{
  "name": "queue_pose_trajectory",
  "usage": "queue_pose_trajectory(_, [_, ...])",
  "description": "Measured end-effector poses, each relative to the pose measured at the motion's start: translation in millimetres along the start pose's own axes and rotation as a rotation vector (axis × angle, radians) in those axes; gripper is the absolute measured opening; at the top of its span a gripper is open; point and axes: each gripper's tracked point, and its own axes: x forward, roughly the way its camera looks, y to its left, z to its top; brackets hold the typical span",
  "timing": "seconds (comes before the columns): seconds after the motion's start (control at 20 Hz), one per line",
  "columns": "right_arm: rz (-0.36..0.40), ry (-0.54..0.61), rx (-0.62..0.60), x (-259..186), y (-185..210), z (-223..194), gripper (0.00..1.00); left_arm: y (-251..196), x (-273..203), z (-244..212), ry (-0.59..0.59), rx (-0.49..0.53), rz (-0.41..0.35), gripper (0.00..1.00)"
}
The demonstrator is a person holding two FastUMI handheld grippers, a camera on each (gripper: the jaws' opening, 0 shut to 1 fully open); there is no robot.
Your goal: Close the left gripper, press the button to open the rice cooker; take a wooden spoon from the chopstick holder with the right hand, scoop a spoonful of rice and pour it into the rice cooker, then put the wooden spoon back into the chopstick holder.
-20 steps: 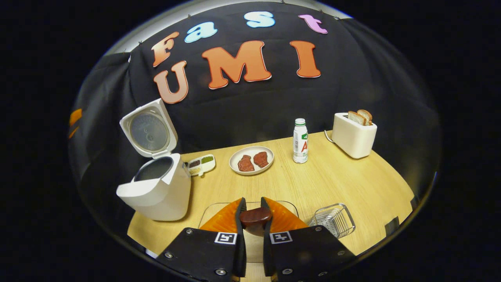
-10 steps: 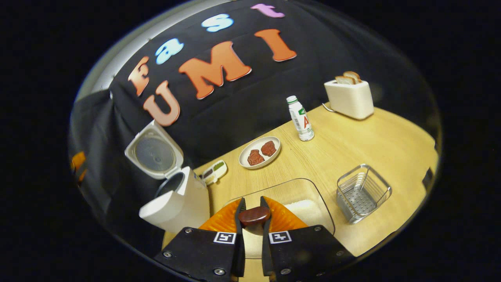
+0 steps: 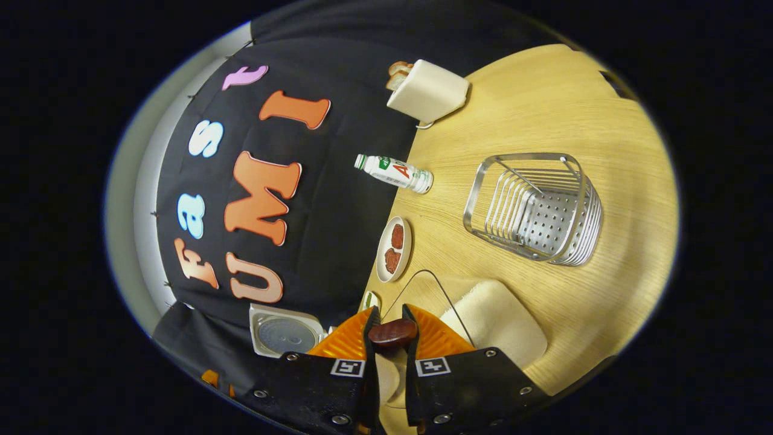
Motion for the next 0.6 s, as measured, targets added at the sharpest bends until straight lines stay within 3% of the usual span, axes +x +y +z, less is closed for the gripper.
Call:
queue_pose_trajectory(0.45, [0.107,-0.077,0.13,-12,40,47,0.16,8,-7,2,-0.013,-0.029,0.016,0.99])
queue_pose_trajectory(0.6, [0.106,-0.073,0.192,-11,44,50,0.16,14,-9,2,-0.016,-0.026,0.026,0.99])
